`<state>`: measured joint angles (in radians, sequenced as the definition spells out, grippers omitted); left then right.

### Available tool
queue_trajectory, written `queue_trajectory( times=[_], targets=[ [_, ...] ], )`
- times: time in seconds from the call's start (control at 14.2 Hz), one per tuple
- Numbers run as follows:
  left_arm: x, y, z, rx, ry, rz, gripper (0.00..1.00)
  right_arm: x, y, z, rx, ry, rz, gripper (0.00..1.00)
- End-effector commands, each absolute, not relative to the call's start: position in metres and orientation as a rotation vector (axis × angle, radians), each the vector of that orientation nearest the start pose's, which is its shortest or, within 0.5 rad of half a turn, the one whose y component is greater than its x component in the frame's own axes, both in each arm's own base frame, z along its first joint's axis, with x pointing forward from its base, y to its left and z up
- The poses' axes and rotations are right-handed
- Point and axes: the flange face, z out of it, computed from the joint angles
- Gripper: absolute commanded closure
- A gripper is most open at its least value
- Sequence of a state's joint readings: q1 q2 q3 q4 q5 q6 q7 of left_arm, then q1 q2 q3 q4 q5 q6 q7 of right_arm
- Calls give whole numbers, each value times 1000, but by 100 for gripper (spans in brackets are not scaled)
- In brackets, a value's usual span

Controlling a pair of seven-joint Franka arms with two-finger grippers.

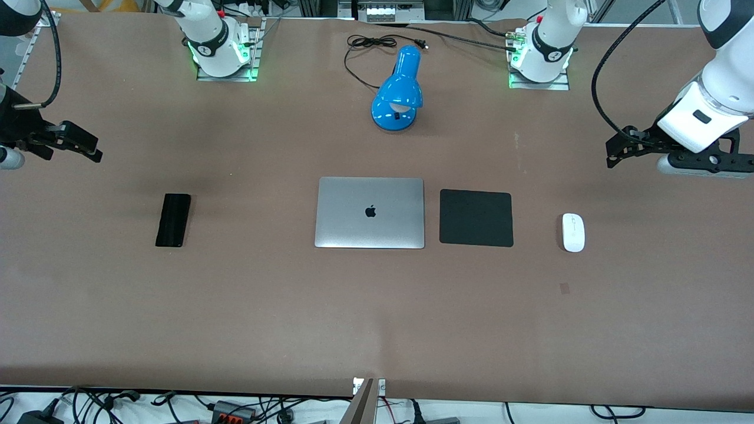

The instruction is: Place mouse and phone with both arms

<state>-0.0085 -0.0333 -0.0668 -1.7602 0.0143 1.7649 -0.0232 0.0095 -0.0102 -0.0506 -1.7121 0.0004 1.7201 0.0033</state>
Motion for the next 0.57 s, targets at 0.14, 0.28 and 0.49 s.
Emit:
queue_trajectory(
  times=[0.14,0.28,0.49],
  targets=[
    [553,-39,575,-3109,89,-60,0,580,-21,528,-3151,53,92,0],
    [553,-39,575,-3109,86,-60,0,587,-22,518,-3153,59,102,0],
    [553,-39,575,-3109,86,-60,0,600,-18,498,-3162,56,90,0]
  ],
)
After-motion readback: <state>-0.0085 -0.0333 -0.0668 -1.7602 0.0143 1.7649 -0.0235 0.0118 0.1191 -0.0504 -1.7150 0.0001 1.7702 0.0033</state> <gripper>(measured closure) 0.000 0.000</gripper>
